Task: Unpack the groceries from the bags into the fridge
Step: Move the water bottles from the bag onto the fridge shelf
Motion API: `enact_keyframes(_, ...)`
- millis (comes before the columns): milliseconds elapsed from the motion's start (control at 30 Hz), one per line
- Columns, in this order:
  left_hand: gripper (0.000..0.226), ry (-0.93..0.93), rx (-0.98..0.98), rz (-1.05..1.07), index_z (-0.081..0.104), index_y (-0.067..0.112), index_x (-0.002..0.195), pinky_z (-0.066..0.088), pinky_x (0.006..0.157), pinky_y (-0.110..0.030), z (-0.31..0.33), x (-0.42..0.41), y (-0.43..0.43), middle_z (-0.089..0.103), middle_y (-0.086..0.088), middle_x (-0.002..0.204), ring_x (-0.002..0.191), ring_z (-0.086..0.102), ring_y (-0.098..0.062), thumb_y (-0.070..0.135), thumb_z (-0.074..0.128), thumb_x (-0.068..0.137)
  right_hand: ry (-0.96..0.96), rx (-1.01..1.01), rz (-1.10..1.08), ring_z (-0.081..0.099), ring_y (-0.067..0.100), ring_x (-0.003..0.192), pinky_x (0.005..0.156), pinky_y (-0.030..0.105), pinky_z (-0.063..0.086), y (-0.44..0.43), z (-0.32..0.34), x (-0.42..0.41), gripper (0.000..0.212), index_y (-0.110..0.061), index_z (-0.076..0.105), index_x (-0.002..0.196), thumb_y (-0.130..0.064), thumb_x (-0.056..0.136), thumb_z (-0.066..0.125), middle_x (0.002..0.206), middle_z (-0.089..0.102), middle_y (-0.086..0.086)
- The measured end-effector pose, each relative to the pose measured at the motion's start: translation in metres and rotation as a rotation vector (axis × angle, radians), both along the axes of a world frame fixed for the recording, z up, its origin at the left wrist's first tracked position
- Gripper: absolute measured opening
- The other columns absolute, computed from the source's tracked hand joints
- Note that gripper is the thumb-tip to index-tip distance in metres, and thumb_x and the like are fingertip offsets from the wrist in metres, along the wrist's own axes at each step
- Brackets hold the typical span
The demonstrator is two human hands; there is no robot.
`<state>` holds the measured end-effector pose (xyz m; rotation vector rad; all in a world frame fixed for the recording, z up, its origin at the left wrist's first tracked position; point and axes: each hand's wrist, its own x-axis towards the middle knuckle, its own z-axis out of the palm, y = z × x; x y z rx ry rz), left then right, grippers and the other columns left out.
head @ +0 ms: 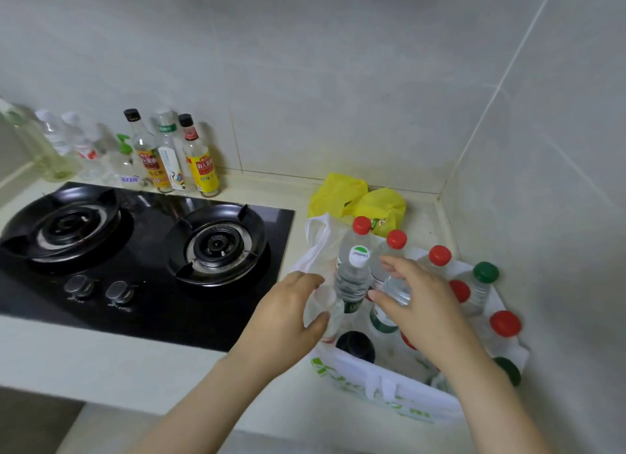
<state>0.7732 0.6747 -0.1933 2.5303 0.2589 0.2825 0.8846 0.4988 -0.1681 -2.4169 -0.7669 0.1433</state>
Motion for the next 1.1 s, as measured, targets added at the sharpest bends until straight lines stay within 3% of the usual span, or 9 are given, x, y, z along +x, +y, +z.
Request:
enact_keyframes(633,0.040,0.061,-0.186,0.046,0.061,0.030,0.114,0.039,0.076,-0.011,-0.039,0.015,0.012,0.054,0.015,0.109,0.094,0.053,-0.002,0.046,0.069,0.079,0.098,0.154,-0.092,0.058,0.018,0.113,0.094,0.036,0.049,0.049,-0.056,0.031,0.046,-0.017,0.054,0.126,-0.023,0.084,0.071,0.121,0.062,0.001)
enact_keyframes(767,0.037,0.036,-0.258,0.059,0.064,0.032,0.107,0.041,0.084,-0.015,-0.046,0.018,0.013,0.059,0.015,0.106,0.098,0.052,-0.002,0.042,0.076,0.073,0.123,0.194,-0.128,0.058,0.017,0.107,0.091,0.035,0.050,0.054,-0.065,0.034,0.040,-0.014,0.056,0.120,-0.019,0.083,0.072,0.114,0.063,0.002)
enact_keyframes(933,0.030,-0.006,-0.322,0.074,0.066,0.038,0.101,0.038,0.091,-0.018,-0.054,0.019,0.011,0.060,0.020,0.107,0.107,0.048,-0.005,0.041,0.076,0.073,0.191,0.299,-0.192,0.061,0.015,0.091,0.078,0.029,0.049,0.061,-0.077,0.035,0.023,-0.022,0.058,0.098,-0.017,0.081,0.074,0.096,0.065,-0.004)
enact_keyframes(1100,0.020,-0.067,-0.364,0.082,0.071,0.039,0.093,0.040,0.093,-0.022,-0.057,0.020,0.010,0.063,0.023,0.104,0.108,0.050,-0.002,0.045,0.074,0.074,0.198,0.401,-0.227,0.060,0.011,0.095,0.080,0.019,0.045,0.063,-0.083,0.031,0.021,-0.019,0.065,0.103,-0.016,0.083,0.072,0.099,0.067,-0.006)
